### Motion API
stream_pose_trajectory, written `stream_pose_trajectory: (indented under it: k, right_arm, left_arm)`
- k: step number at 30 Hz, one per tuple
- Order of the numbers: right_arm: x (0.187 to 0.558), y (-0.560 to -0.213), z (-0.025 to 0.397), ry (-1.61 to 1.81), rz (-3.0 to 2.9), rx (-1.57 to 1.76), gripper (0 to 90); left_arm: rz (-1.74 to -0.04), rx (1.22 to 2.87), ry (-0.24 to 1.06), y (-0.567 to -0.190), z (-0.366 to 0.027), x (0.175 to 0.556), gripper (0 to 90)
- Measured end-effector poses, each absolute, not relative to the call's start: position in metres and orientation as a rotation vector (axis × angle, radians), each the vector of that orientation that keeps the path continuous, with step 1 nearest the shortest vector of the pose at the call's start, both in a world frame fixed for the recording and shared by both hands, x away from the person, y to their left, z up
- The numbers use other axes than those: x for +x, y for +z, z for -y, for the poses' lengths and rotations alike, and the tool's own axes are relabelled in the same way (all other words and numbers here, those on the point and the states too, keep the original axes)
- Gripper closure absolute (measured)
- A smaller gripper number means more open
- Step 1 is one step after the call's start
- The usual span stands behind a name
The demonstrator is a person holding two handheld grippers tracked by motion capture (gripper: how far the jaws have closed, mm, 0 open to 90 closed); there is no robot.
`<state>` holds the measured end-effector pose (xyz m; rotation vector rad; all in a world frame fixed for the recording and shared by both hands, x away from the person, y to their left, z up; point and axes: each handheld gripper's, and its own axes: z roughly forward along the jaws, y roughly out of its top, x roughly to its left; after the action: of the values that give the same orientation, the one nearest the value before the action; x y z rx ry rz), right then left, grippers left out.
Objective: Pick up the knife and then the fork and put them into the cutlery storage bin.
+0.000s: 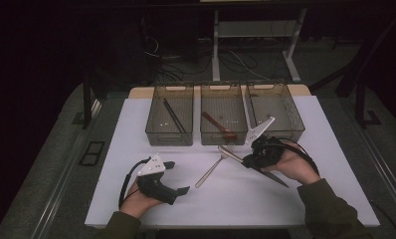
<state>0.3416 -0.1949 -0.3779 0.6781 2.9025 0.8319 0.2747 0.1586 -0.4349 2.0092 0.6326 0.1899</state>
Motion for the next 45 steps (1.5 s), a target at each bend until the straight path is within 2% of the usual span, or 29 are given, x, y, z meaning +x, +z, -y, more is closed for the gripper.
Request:
stream_pose_trajectory:
  k: [21,33,45]
  right_arm:
    - [0.354,-0.347,0.259,1.188,-2.474,1.092,78.4]
    - [0.363,-0.335,0.286,1.281,-2.296,1.161,78.4]
    - [0.402,-0.304,0.303,1.289,-2.113,1.183,78.4]
  left_arm:
    - [-0.636,2.007,0.190,-0.434,-0.159,0.275,0.0]
    - [-0.633,2.005,0.189,-0.435,-0.157,0.275,0.0]
    - [-0.631,2.013,0.188,-0.435,-0.156,0.274,0.0]
